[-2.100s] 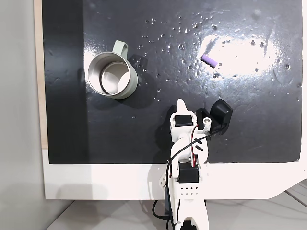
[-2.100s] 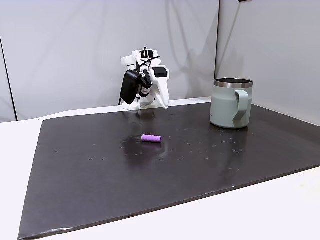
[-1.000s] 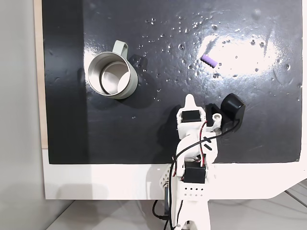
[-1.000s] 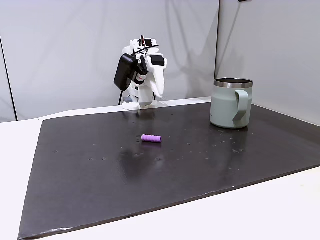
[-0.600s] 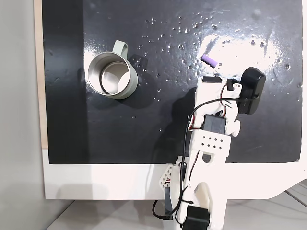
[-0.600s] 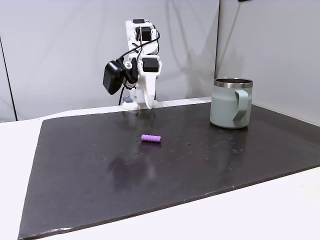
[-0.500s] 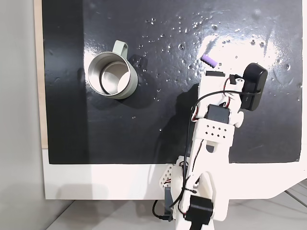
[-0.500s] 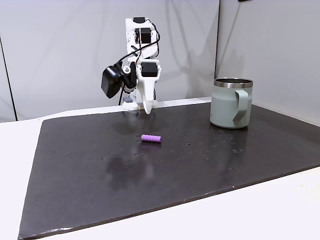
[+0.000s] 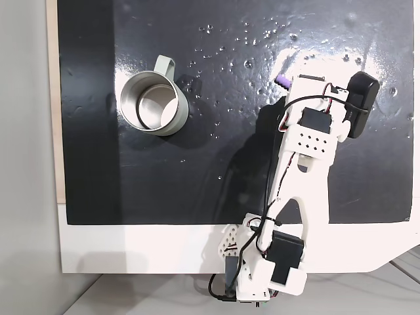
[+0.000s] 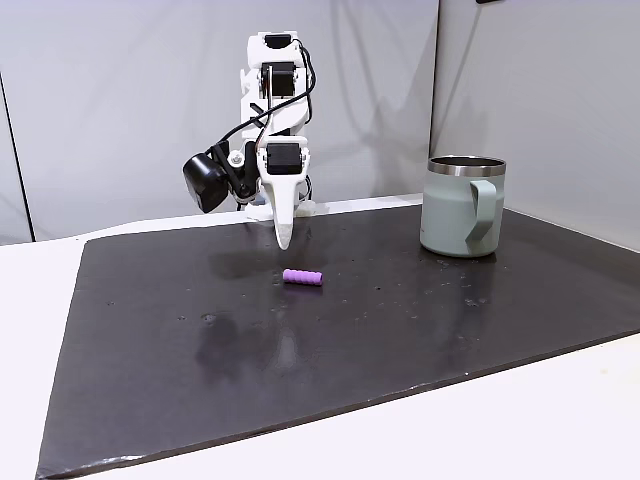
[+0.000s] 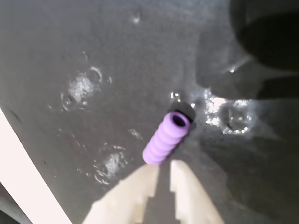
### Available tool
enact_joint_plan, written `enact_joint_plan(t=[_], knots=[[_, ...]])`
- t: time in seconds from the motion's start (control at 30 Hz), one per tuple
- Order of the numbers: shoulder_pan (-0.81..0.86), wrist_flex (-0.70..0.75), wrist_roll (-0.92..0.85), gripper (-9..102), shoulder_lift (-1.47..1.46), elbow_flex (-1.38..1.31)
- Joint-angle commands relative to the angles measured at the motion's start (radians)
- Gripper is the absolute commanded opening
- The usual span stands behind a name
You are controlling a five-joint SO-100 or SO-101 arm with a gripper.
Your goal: Grasp a pengrip and put it in the cup.
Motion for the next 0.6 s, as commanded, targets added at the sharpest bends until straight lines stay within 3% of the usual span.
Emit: enact_joint_plan(t=[0.0, 0.2, 0.57], knots=[[0.002, 0.101, 0.109, 14, -0.023, -0.158], [-0.043, 0.285, 0.249, 22, -0.074, -0.241], [-0.069, 0.360, 0.321, 23, -0.199, -0.379]])
